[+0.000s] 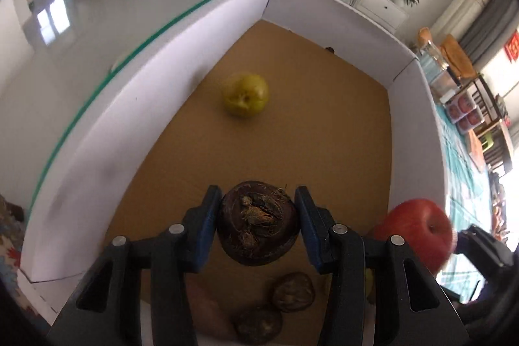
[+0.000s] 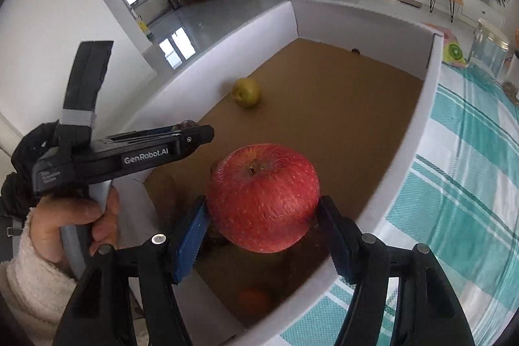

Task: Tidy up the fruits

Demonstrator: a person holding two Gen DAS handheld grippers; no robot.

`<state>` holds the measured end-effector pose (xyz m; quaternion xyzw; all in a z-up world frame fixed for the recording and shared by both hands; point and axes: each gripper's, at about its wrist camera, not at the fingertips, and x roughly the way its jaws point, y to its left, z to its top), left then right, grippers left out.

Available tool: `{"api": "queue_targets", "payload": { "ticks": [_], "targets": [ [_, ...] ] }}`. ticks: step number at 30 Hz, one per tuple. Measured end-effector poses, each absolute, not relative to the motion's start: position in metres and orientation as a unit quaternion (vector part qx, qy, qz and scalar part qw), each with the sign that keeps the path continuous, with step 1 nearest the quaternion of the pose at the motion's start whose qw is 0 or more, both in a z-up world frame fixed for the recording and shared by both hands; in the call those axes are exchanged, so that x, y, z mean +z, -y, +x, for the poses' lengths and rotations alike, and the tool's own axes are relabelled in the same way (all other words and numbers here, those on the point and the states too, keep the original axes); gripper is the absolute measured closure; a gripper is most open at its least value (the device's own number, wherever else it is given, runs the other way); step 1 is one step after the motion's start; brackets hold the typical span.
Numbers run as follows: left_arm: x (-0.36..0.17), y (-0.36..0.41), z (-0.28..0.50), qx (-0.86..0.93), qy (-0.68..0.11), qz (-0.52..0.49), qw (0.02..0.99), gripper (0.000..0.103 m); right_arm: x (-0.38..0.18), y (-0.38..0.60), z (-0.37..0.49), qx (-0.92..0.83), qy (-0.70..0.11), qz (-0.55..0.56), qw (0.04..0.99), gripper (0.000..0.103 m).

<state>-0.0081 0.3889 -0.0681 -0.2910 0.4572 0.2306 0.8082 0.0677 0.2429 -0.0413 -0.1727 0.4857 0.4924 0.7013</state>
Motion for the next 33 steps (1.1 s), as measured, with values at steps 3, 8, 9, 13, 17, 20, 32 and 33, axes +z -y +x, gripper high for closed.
{"api": "queue_targets", "payload": {
  "ticks": [3, 8, 9, 13, 17, 20, 32, 33],
  "targets": [
    [-0.057, -0.379, -0.009, 0.249, -0.45, -0.235, 0.825, 0.023, -0.048, -0.257, 0.076, 0.486, -0.493, -0.16, 0.703, 0.034],
    [-0.026, -0.356, -0.027, 0.296, -0.398, -0.166, 0.852, 0.013, -0.009, -0.219, 0.097, 0.47, -0.462, -0.088, 0.747, 0.01],
    [-0.018, -0.35, -0.03, 0.31, -0.38, -0.145, 0.859, 0.005, 0.0, -0.209, 0.099, 0.462, -0.455, -0.084, 0.757, 0.007],
    [0.012, -0.31, -0.042, 0.373, -0.306, -0.047, 0.875, 0.002, 0.023, -0.172, 0.094, 0.438, -0.427, -0.082, 0.787, 0.0],
    [0.021, -0.293, -0.046, 0.338, -0.303, -0.061, 0.889, 0.001, 0.031, -0.149, 0.079, 0.43, -0.427, -0.07, 0.792, 0.0],
    [0.021, -0.292, -0.049, 0.328, -0.311, -0.078, 0.889, 0.001, 0.033, -0.144, 0.062, 0.424, -0.423, -0.083, 0.796, 0.0],
    [0.018, -0.285, -0.055, 0.349, -0.359, -0.063, 0.864, 0.001, 0.028, -0.152, 0.029, 0.403, -0.418, -0.151, 0.8, 0.0],
    [0.018, -0.286, -0.057, 0.35, -0.358, -0.062, 0.863, 0.001, 0.028, -0.153, 0.028, 0.402, -0.418, -0.153, 0.8, 0.0]
  ]
}}
